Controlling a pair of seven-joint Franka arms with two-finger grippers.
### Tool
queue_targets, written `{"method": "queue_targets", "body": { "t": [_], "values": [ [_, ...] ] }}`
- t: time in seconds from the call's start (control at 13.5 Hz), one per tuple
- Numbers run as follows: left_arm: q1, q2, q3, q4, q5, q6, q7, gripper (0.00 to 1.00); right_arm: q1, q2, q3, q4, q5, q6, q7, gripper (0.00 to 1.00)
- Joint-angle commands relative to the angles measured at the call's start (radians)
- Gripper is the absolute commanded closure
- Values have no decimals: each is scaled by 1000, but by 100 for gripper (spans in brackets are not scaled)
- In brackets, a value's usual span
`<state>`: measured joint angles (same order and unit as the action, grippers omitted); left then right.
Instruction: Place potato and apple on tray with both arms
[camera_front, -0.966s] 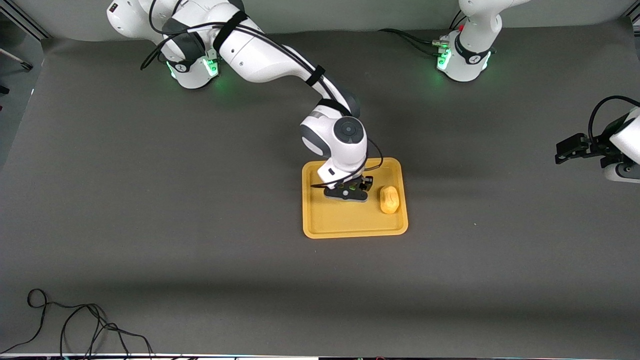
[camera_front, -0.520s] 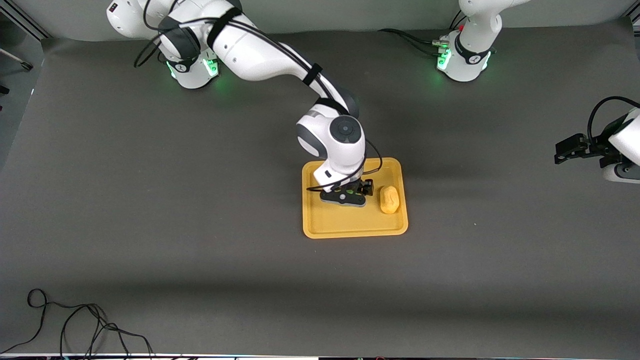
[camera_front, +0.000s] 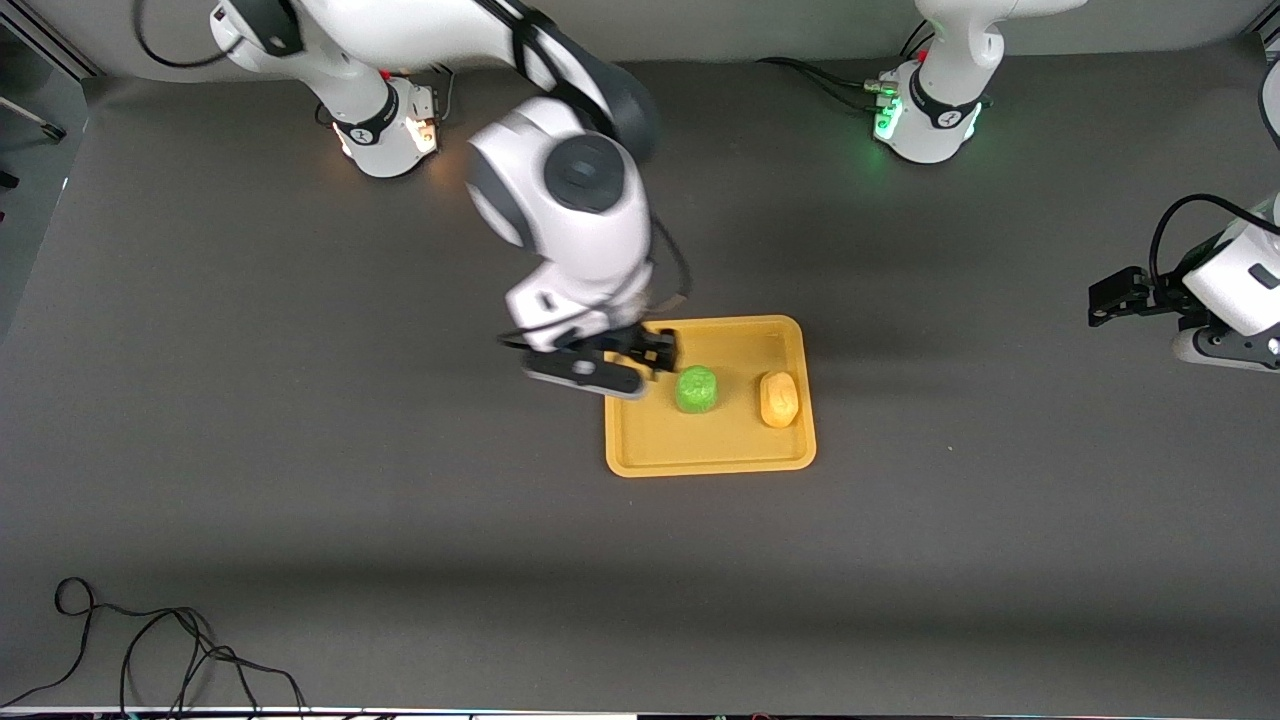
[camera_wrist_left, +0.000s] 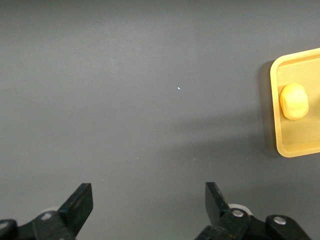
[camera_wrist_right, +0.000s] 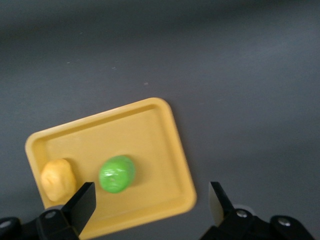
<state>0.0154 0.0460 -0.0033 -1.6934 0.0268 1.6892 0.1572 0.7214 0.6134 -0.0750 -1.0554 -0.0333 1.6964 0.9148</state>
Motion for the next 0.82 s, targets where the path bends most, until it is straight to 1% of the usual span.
{"method": "queue_targets", "body": {
  "t": [0.0,0.07,0.22,0.37,0.74],
  "values": [
    [-46,-14,43,6,-2,-17,2,0,-109,-194,6,-177,0,-85,-214,0],
    [-58,-12,57,8,-2,-17,2,0,-147,-255,4,-231,0,-95,-285,0],
    [-63,-12,60,6,-2,-17,4,0,-242,-381,9,-358,0,-80,-432,0],
    [-54,-14,60,8,-2,-20,8,0,-339,-484,20,-455,1,-77,-532,0],
    [-51,-3,60,49,-2,-32,10,0,-571,-578,29,-534,1,-84,-795,0]
  ]
}}
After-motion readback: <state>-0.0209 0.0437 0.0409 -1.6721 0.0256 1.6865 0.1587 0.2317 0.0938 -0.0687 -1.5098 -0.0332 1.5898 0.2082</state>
